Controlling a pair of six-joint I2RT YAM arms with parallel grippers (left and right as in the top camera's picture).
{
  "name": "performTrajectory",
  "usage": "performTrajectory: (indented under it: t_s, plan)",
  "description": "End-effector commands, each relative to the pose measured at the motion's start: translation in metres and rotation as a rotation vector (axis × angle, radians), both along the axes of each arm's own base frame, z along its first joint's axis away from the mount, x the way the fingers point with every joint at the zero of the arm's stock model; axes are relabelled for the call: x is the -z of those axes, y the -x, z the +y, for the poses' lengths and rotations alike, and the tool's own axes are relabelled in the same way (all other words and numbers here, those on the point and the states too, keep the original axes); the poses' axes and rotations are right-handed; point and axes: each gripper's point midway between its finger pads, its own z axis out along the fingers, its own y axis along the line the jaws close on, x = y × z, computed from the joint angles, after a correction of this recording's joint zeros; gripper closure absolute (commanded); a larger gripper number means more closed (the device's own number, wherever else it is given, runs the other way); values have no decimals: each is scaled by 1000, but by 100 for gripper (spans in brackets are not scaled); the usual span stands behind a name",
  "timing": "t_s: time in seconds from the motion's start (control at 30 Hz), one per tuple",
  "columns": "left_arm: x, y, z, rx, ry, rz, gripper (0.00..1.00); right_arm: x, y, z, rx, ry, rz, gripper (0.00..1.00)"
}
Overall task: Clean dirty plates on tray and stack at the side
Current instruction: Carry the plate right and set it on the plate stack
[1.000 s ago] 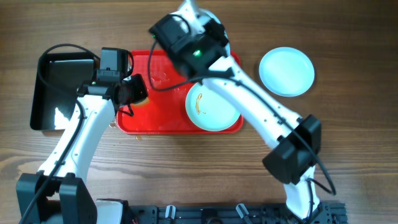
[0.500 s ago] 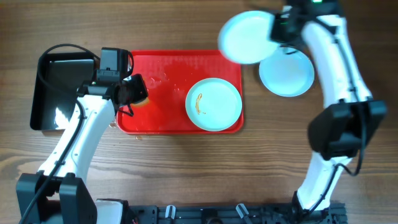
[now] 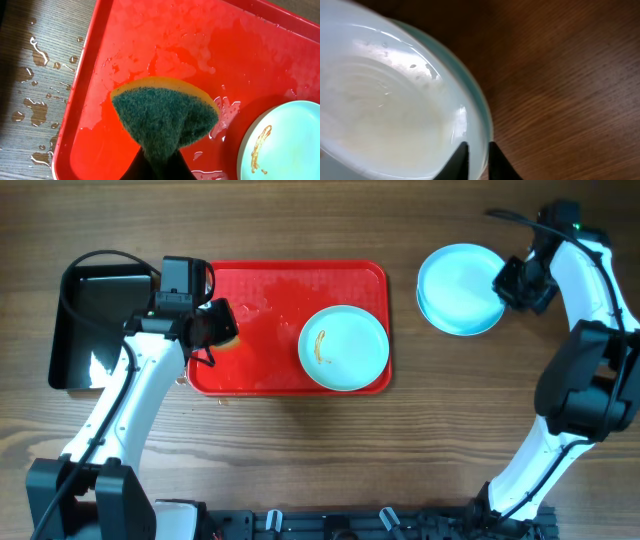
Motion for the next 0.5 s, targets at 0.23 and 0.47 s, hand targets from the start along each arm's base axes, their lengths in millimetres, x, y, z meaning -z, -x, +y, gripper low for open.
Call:
performTrajectory:
  t_s: [0.23, 0.47]
  plan:
    - [7, 1, -2, 3, 7, 17, 96, -11, -5, 48, -108, -263, -82, 53]
    - [10, -2, -3, 4, 11, 16, 96, -30, 4, 149, -407, -532, -106, 51]
